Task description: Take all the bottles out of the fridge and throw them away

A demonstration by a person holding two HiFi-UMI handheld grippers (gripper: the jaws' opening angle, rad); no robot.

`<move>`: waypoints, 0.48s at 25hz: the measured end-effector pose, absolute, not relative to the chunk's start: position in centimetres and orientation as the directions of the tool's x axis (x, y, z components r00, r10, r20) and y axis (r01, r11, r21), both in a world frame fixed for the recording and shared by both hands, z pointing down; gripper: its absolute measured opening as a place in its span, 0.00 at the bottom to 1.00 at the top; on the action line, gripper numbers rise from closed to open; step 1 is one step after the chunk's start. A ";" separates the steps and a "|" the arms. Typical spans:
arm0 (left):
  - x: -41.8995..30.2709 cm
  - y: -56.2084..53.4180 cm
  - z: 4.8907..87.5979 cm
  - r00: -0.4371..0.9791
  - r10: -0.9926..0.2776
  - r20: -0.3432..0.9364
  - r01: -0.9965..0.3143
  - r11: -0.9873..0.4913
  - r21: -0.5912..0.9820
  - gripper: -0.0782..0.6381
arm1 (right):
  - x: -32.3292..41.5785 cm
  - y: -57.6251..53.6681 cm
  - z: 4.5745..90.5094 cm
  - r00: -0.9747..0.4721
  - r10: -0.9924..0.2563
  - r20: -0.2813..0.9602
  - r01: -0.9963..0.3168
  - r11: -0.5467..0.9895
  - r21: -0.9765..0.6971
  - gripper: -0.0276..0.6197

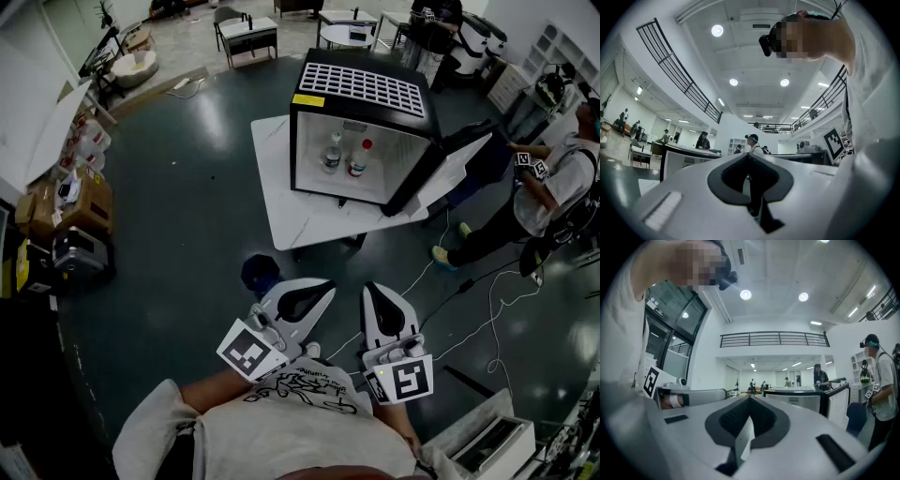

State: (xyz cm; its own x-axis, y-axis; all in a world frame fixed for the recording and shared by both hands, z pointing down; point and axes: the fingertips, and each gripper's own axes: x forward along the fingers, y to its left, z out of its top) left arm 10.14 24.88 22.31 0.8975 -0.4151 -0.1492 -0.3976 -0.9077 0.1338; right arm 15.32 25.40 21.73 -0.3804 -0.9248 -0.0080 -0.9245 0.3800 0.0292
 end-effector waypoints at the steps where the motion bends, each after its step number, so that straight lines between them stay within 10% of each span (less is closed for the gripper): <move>1: 10.3 24.7 22.2 0.895 -0.414 -0.166 -0.400 -0.910 0.112 0.11 | 15.5 25.3 21.8 -0.380 -0.925 -0.008 -0.925 0.380 0.029 0.05; 12: 13.1 25.4 21.8 0.887 -0.416 -0.199 -0.408 -0.909 0.079 0.11 | 18.0 26.2 21.8 -0.389 -0.921 -0.029 -0.921 0.389 -0.002 0.05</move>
State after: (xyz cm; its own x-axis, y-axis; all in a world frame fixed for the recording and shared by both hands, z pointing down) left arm 13.10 25.39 21.82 0.8874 -0.4158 -0.1993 -0.4083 -0.9094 0.0791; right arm 18.01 26.17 21.76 -0.3890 -0.9208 -0.0294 -0.9212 0.3892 -0.0016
